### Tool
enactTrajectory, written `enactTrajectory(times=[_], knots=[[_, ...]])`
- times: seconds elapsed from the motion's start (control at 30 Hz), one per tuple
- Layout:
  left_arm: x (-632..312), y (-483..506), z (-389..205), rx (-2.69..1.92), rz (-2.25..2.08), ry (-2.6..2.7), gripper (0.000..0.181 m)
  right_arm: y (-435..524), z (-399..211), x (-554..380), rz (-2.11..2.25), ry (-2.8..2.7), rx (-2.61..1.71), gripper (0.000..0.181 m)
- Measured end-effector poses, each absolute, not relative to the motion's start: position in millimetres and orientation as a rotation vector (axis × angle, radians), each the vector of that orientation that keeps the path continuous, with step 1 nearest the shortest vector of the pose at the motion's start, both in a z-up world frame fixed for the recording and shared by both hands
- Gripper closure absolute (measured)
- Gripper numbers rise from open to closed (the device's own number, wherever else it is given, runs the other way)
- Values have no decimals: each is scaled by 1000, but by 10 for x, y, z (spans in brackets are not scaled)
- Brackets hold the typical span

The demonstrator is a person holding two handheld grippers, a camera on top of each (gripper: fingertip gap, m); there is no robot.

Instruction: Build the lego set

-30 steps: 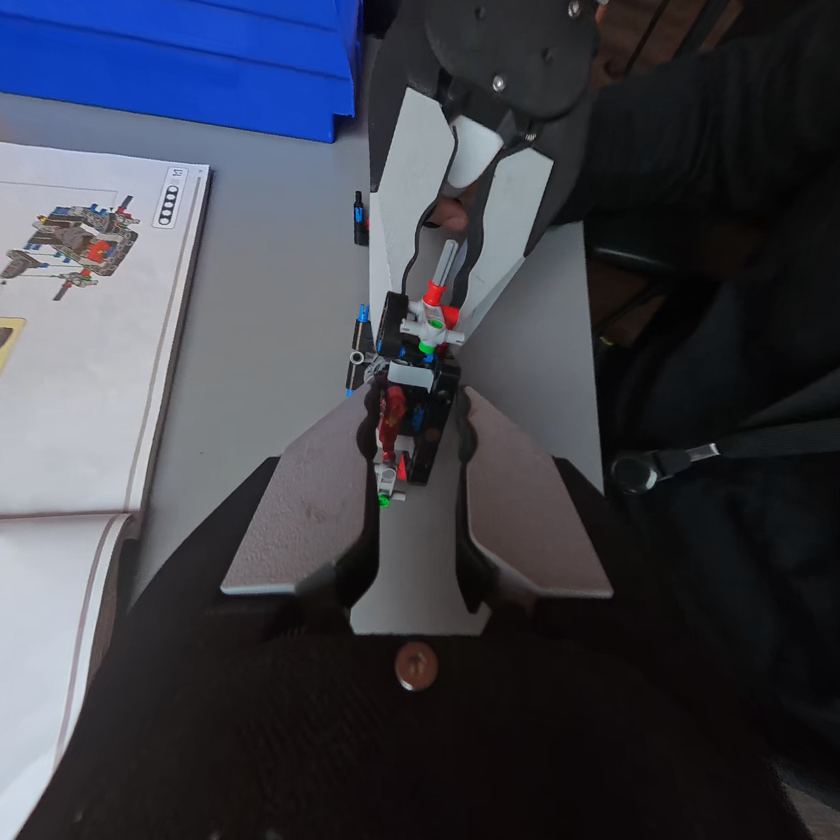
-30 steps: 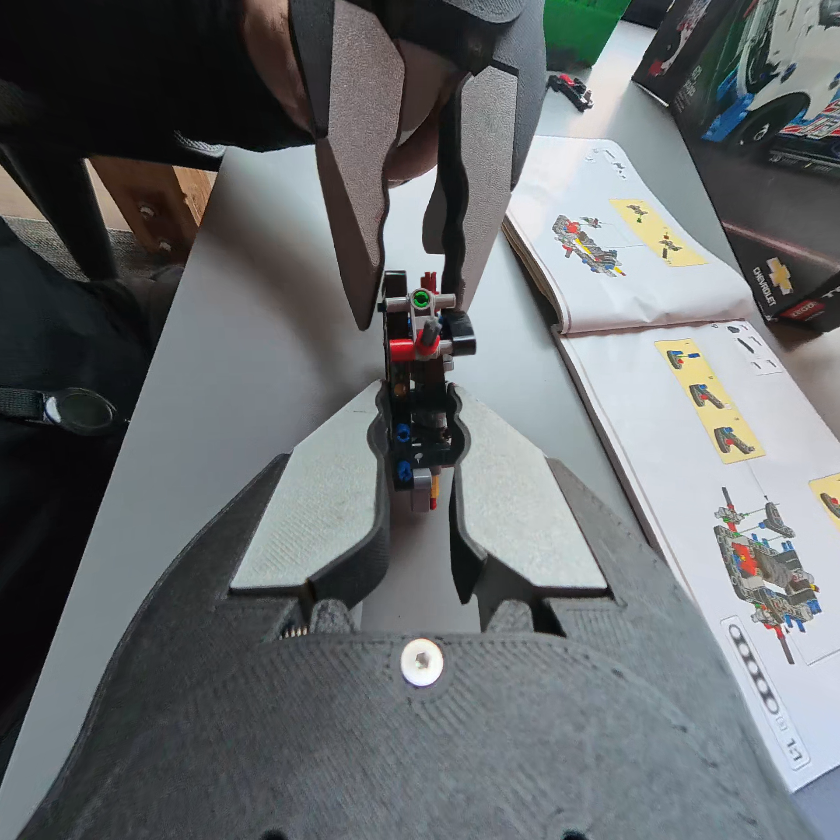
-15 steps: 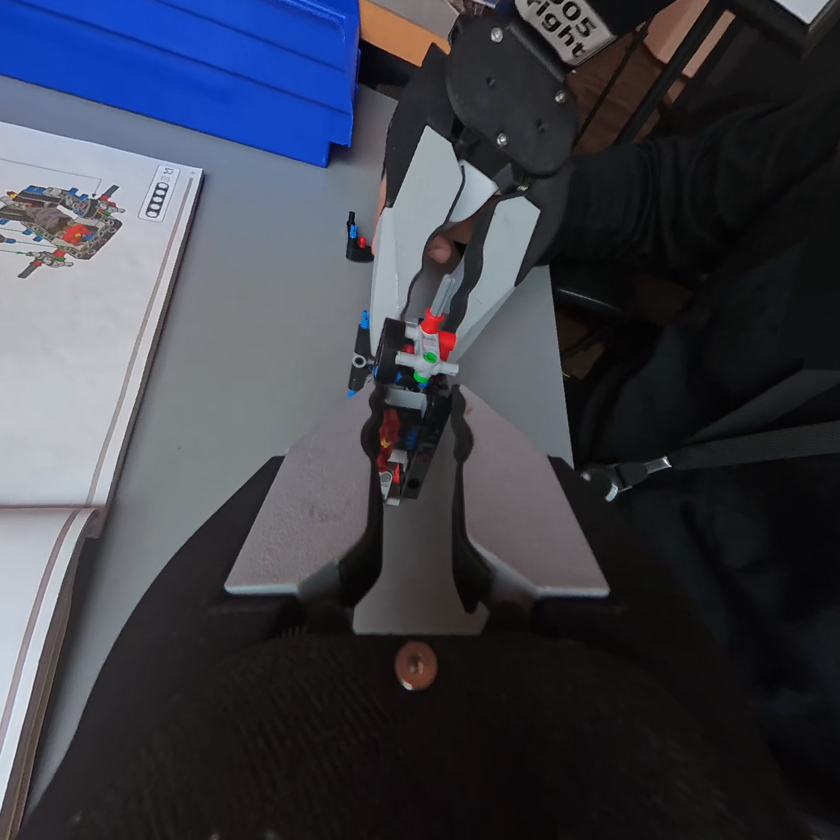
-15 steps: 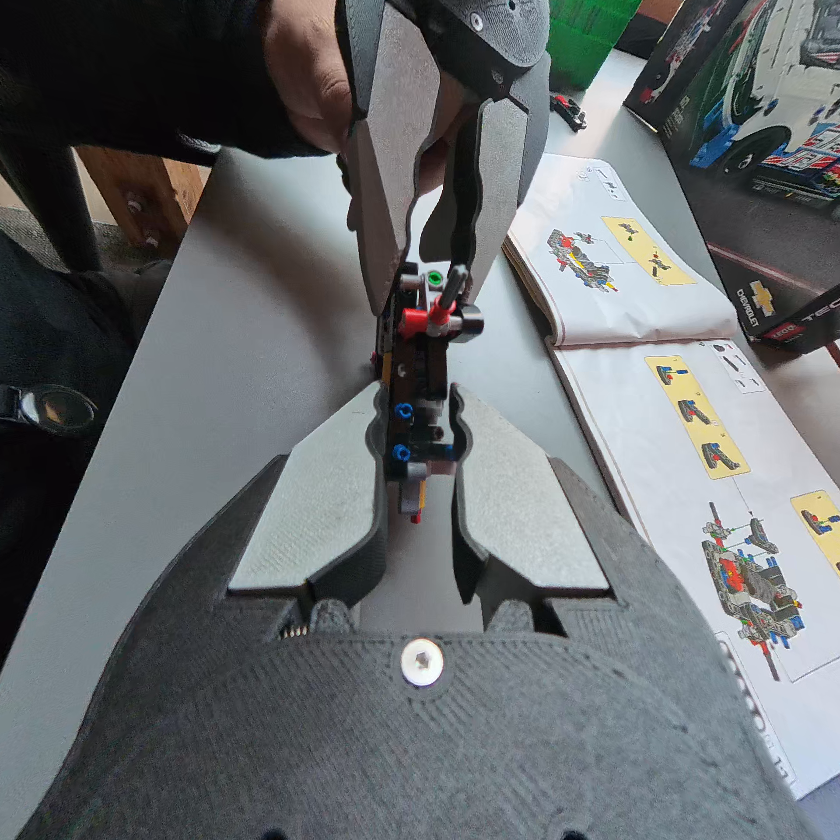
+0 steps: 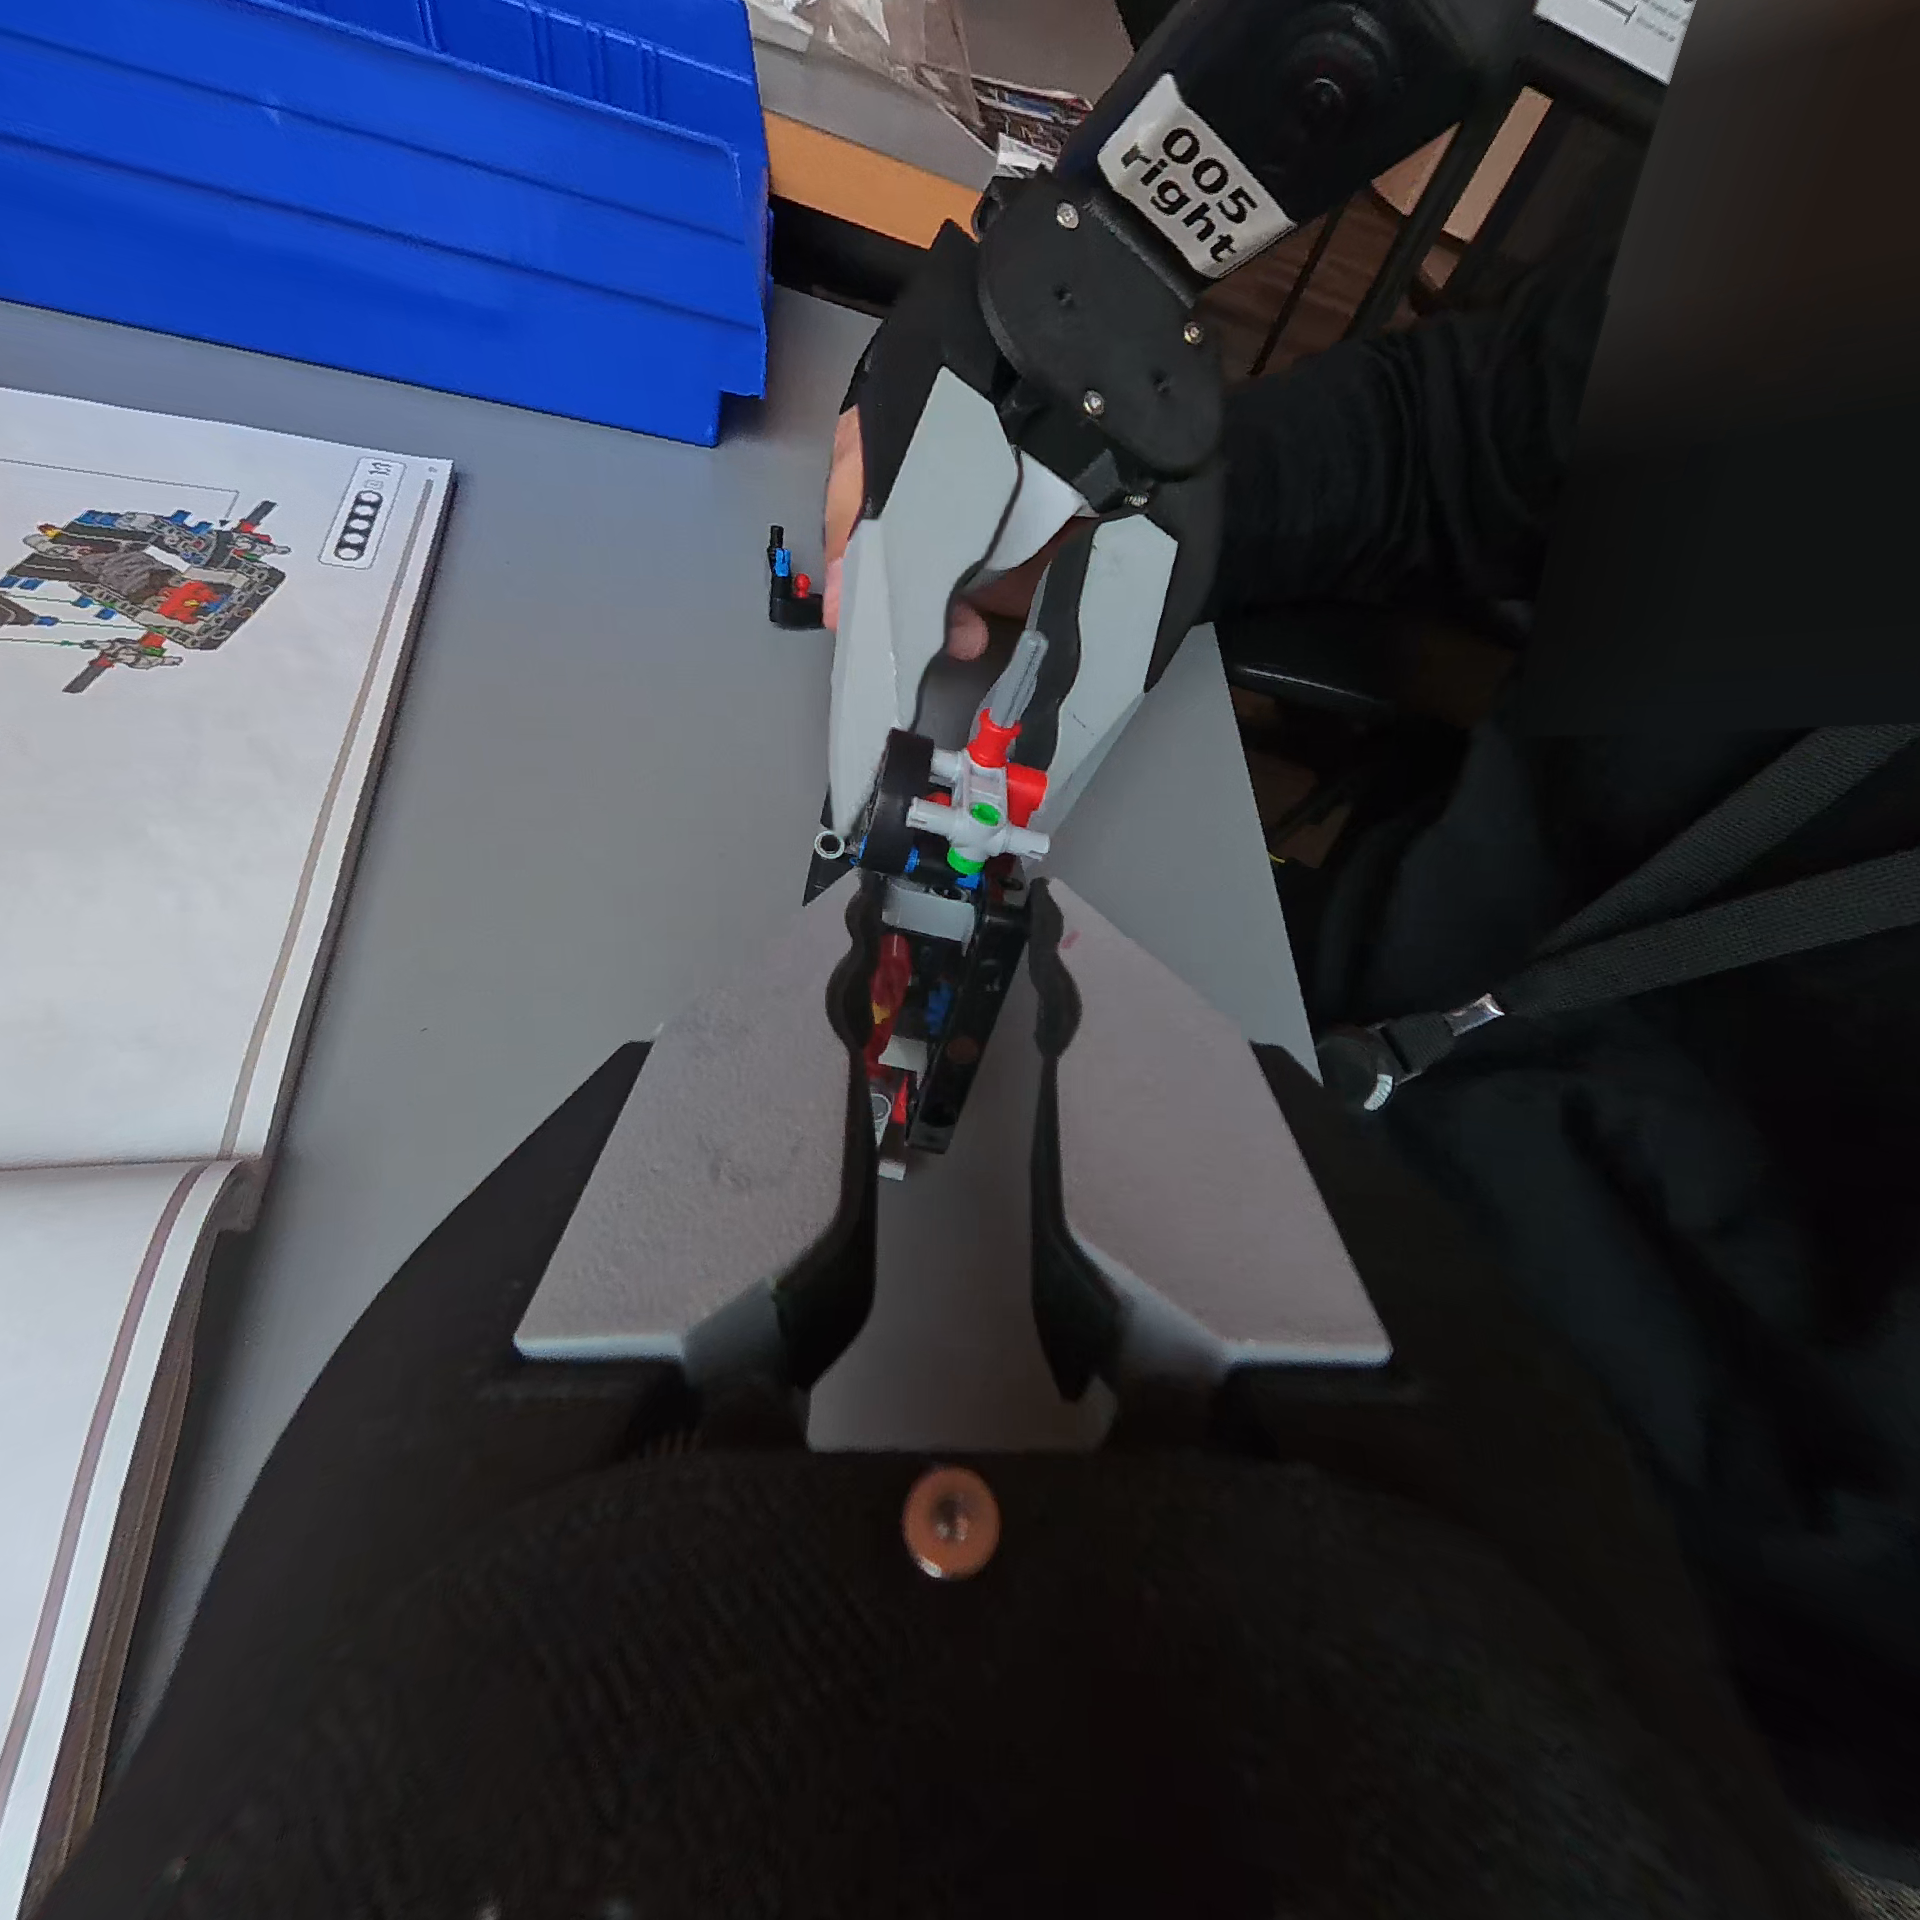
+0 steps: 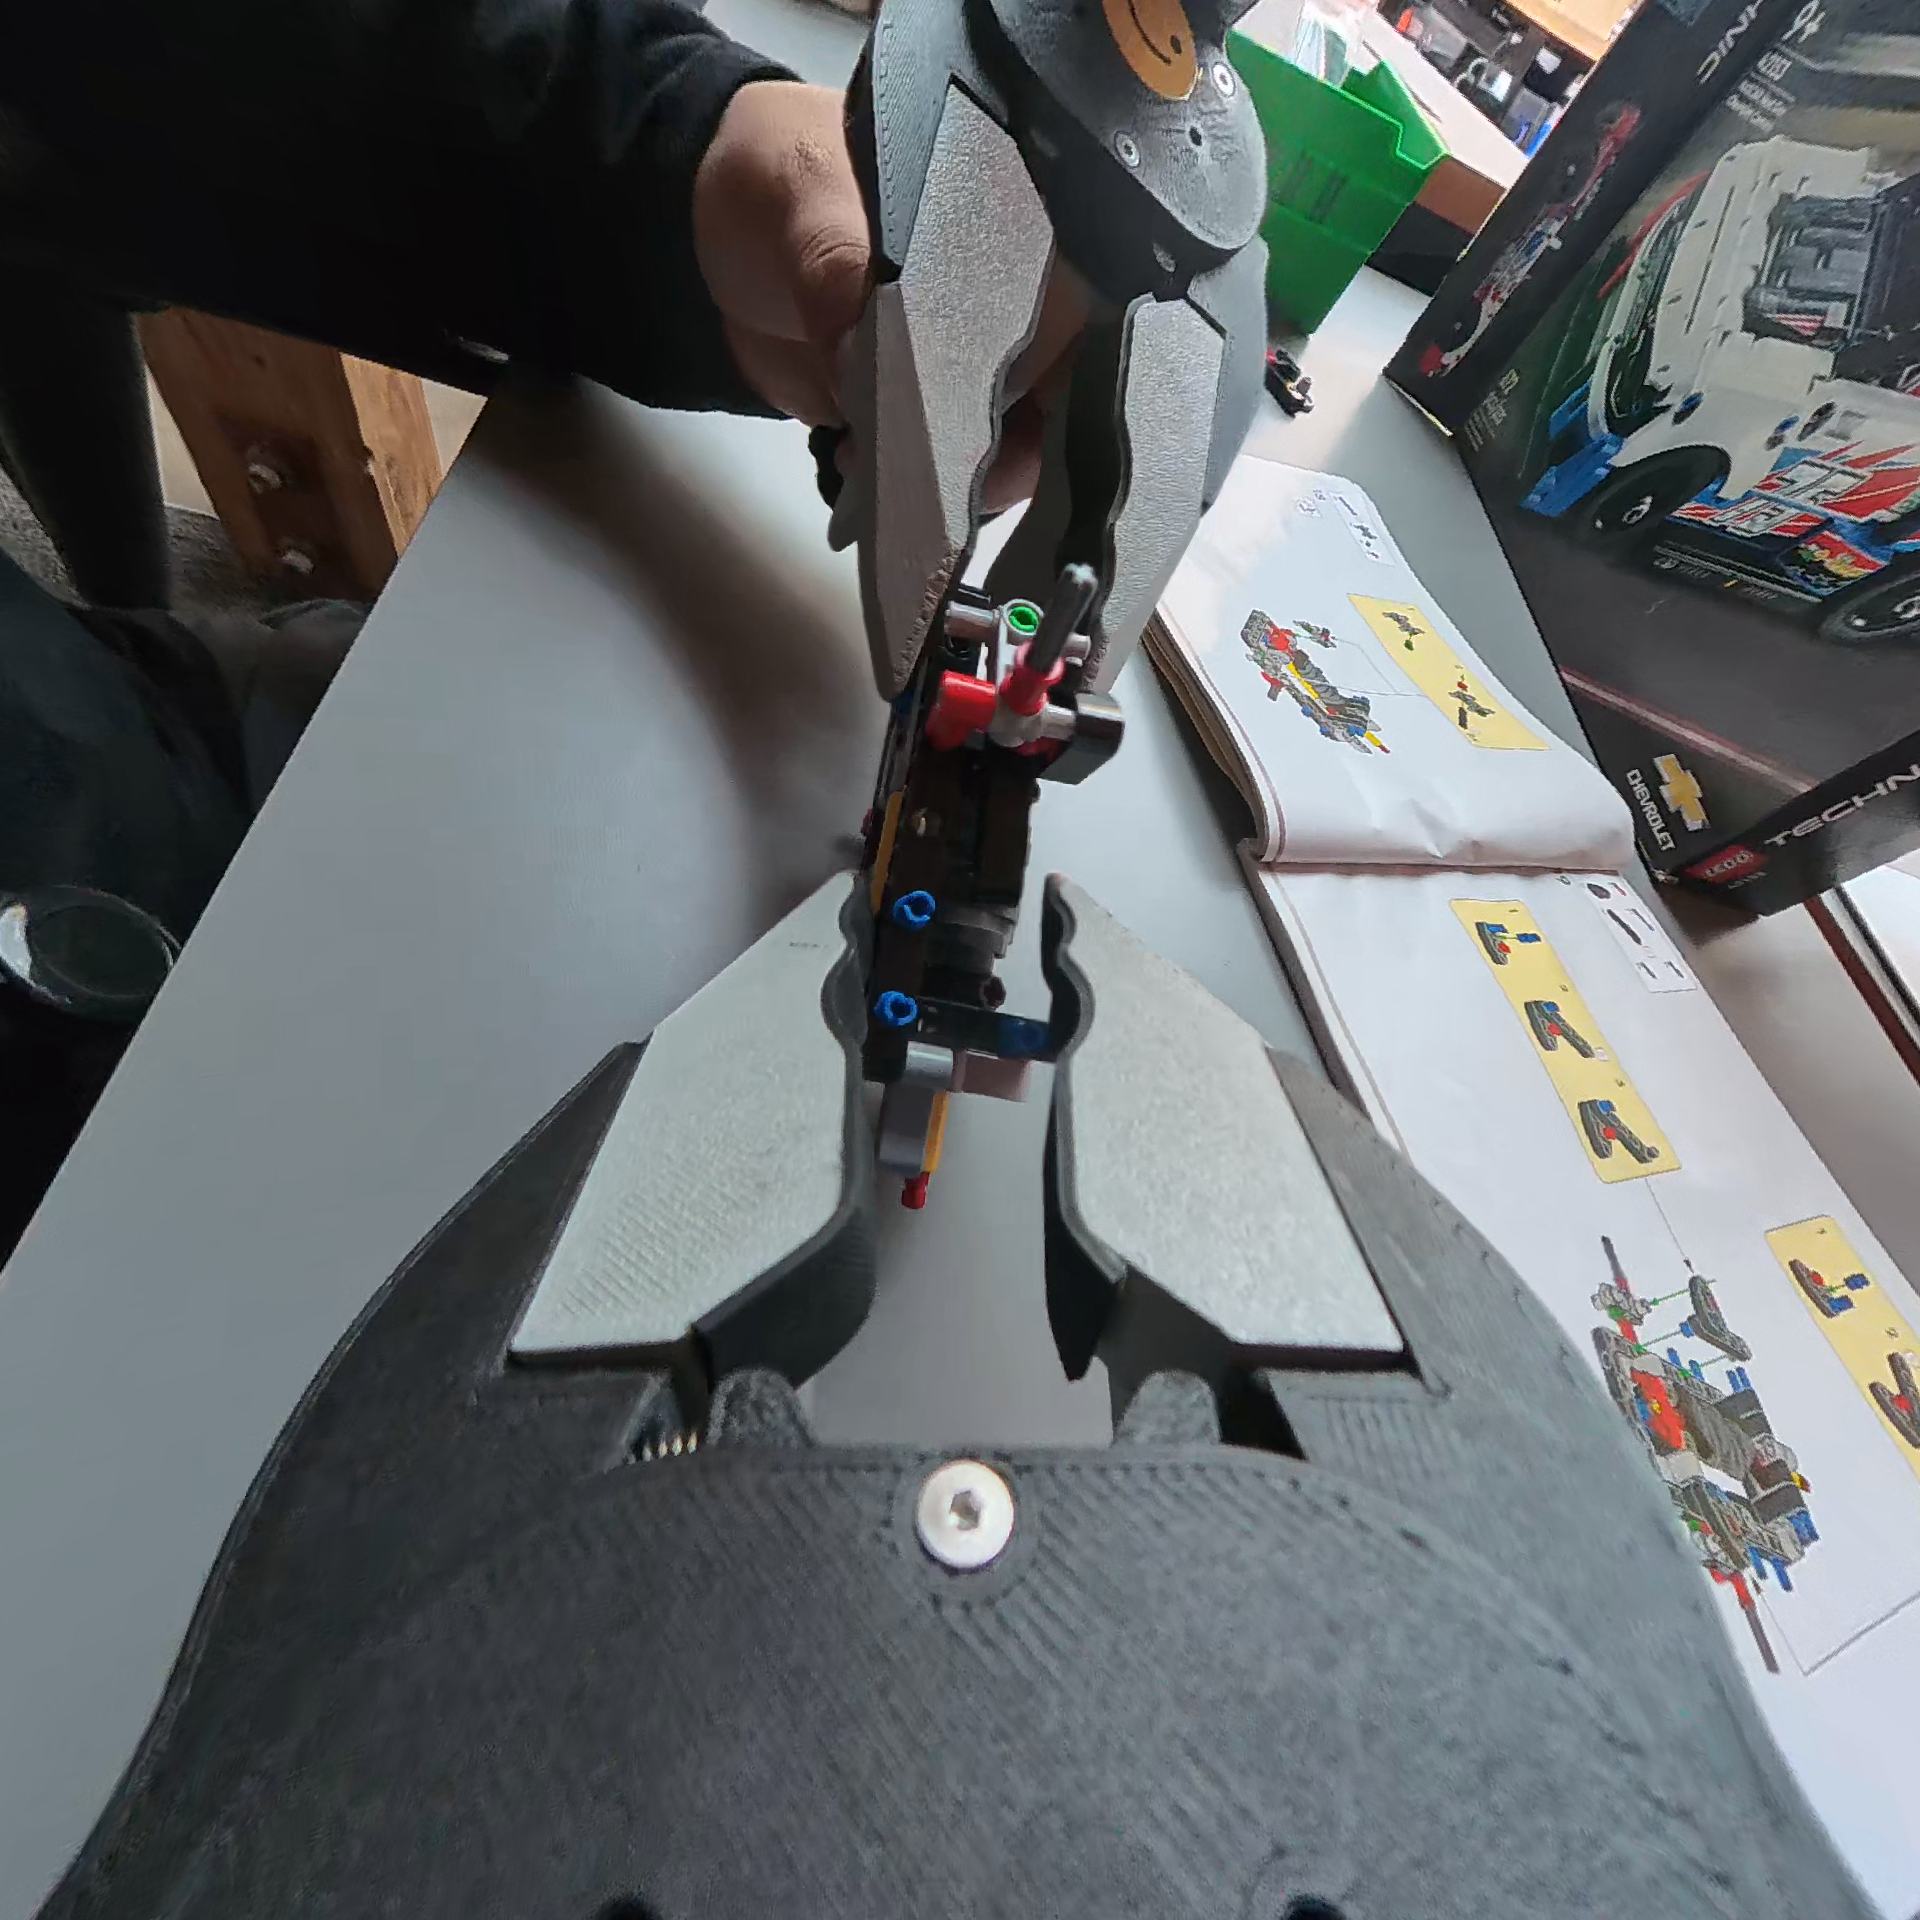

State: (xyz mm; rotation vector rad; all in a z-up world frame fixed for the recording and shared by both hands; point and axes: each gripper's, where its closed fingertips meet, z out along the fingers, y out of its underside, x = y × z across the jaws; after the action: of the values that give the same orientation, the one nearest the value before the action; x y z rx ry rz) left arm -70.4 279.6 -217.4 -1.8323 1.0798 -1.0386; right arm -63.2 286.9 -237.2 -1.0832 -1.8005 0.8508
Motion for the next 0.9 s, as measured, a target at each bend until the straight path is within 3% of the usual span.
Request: enactTrajectory(times=[0.9], knots=[[-695,2678,-2182,-1775,-1016,1200,156,2751,-2428,-703,765,-1875,-1064,156]])
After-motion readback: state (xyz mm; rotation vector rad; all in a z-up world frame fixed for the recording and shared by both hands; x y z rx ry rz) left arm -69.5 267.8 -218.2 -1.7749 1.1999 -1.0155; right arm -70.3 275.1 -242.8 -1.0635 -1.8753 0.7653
